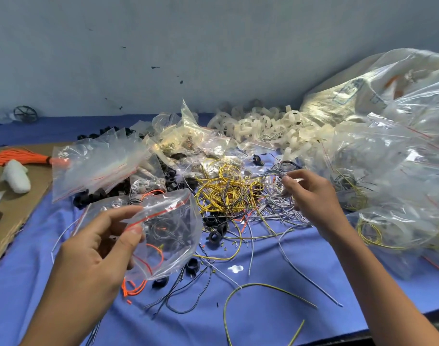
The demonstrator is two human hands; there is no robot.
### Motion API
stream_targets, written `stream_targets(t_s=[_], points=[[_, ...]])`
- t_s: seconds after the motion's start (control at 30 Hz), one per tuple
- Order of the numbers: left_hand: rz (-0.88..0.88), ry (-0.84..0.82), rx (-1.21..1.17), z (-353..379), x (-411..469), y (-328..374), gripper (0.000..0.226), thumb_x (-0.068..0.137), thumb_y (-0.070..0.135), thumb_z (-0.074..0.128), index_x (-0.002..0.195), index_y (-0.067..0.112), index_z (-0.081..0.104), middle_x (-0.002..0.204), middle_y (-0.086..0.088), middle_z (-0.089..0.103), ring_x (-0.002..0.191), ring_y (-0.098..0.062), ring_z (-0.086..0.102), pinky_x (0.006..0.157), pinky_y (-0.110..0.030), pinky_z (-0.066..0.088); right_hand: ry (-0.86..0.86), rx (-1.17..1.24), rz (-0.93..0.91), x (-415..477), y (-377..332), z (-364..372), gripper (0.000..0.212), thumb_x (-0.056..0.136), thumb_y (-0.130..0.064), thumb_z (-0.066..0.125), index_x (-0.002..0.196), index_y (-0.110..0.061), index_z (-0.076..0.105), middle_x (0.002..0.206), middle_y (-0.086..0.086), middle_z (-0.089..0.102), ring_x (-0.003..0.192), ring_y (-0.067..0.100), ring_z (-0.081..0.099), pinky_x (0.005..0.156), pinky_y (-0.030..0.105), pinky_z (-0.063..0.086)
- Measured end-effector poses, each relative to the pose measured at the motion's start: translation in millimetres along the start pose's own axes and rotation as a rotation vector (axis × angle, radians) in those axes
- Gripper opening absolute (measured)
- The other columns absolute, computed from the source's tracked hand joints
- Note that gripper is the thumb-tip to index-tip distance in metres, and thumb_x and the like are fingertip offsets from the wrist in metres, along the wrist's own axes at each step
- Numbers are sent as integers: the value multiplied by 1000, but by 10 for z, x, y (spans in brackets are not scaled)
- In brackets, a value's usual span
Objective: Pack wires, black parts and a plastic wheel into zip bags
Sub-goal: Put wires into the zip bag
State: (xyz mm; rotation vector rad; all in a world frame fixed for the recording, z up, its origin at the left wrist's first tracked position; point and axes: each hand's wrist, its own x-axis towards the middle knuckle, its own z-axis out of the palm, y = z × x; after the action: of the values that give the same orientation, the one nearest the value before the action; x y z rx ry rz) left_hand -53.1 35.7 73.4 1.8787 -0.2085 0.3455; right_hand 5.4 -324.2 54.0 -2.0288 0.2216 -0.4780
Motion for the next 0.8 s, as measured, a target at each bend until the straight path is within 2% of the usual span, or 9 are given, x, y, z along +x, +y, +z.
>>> stream_targets(t_s=[0.1, 0.17, 0.23, 0.3, 0.37, 0.5, 0.63, 0.7, 0.8], points=[[-14, -9, 21, 9, -1, -1, 25, 79, 40, 64, 102, 49, 69, 81, 7, 69, 55, -8, 57, 45, -10, 43, -69, 279, 60, -134, -89, -5, 8, 95, -22, 62, 95, -19, 69, 66, -1, 66, 43, 8, 41, 40, 19, 34], [-28, -12, 29, 15, -4, 13, 26, 78, 42, 62, 103, 50, 68, 82, 8, 68, 58, -10, 58, 46, -10, 44, -99, 388, 92, -212, -141, -8, 10, 96, -17, 59, 98, -18, 69, 72, 5, 62, 44, 13, 37, 40, 20, 32], [-41, -14, 47, 18, -12, 29, 28, 78, 44, 62, 105, 51, 67, 82, 8, 65, 61, -15, 58, 46, -12, 45, -147, 485, 106, -285, -187, -23, 16, 96, -11, 56, 99, -17, 71, 72, 5, 62, 45, 14, 37, 40, 21, 32], [-50, -18, 50, 33, -19, 44, 30, 78, 44, 62, 108, 50, 66, 83, 9, 62, 62, -18, 59, 48, -16, 48, -239, 576, 116, -355, -234, -57, 21, 93, -8, 56, 100, -17, 73, 68, 1, 60, 44, 13, 38, 40, 21, 31], [-62, -25, 36, 57, -29, 62, 32, 78, 46, 63, 110, 49, 65, 84, 9, 61, 63, -24, 60, 52, -25, 52, -369, 633, 113, -432, -287, -70, 23, 84, -13, 62, 104, -16, 74, 65, 3, 55, 44, 12, 37, 40, 20, 31], [-47, -33, 37, 112, -52, 79, 39, 72, 59, 60, 110, 49, 64, 84, 11, 60, 62, -24, 59, 53, -37, 55, -531, 667, 121, -588, -394, 33, 31, 81, -20, 66, 110, -13, 73, 72, 19, 49, 43, 11, 38, 40, 20, 30], [-31, -49, 74, 121, -68, 57, 42, 75, 61, 59, 115, 48, 62, 87, 11, 62, 64, -25, 62, 61, -47, 58, -624, 666, 101, -717, -509, 216, 31, 84, -23, 67, 113, -14, 71, 72, 40, 38, 42, 13, 37, 42, 21, 33], [-30, -57, 91, 121, -86, 53, 42, 76, 62, 58, 115, 49, 62, 87, 11, 62, 65, -24, 62, 61, -49, 58, -647, 669, 102, -762, -552, 304, 26, 87, -21, 68, 112, -16, 72, 71, 32, 40, 44, 14, 38, 43, 23, 35], [-30, -89, 146, 148, -139, 76, 40, 78, 61, 56, 116, 50, 61, 86, 13, 62, 66, -16, 61, 60, -44, 59, -697, 608, 38, -847, -645, 450, 22, 90, -20, 65, 112, -18, 72, 67, 16, 50, 46, 14, 41, 44, 25, 38]])
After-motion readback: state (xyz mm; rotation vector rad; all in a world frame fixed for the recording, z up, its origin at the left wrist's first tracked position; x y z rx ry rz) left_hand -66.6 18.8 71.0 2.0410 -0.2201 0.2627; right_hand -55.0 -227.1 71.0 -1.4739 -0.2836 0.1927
